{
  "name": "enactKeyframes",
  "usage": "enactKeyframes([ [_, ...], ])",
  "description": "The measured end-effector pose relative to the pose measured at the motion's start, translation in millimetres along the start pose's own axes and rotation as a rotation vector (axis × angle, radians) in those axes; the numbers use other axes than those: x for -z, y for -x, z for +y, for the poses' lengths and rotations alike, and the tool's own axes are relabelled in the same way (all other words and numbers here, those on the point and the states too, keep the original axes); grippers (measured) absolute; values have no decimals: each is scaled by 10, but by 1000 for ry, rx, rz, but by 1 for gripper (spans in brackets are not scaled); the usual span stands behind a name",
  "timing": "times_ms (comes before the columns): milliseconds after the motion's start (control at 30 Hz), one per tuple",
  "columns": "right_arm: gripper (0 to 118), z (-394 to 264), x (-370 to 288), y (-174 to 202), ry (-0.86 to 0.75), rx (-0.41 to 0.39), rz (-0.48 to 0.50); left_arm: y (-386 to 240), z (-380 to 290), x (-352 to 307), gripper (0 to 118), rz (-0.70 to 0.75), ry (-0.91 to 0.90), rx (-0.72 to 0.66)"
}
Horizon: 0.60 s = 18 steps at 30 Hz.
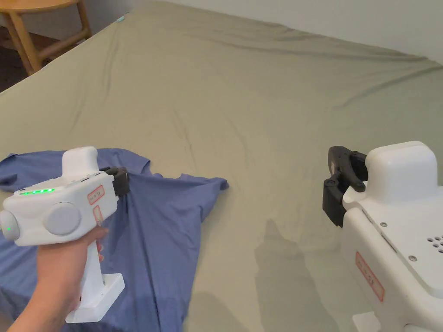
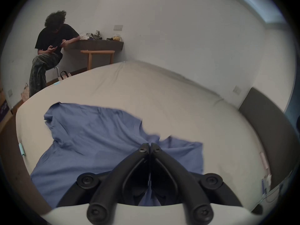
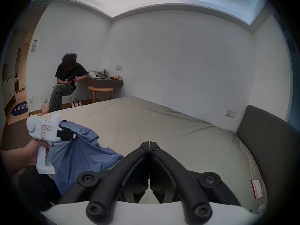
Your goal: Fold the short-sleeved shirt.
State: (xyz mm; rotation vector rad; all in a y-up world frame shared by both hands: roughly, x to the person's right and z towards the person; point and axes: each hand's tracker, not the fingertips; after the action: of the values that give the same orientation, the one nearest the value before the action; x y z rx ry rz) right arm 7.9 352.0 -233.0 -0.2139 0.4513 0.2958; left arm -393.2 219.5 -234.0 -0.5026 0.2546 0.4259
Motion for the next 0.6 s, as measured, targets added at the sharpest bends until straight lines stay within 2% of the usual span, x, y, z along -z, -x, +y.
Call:
enactKeyframes([
  [267, 1, 180, -345, -109, -67, 13, -25, -165, 582, -1249, 0, -87, -313, -44],
  [433, 1, 257, -524, -178, -101, 25, -37, -588, 1160, -1971, 0, -133, -515, 116],
  [600, 1, 301, -702, -281, -137, 35, -80, -1137, 1793, -2358, 0, -203, -661, 263],
])
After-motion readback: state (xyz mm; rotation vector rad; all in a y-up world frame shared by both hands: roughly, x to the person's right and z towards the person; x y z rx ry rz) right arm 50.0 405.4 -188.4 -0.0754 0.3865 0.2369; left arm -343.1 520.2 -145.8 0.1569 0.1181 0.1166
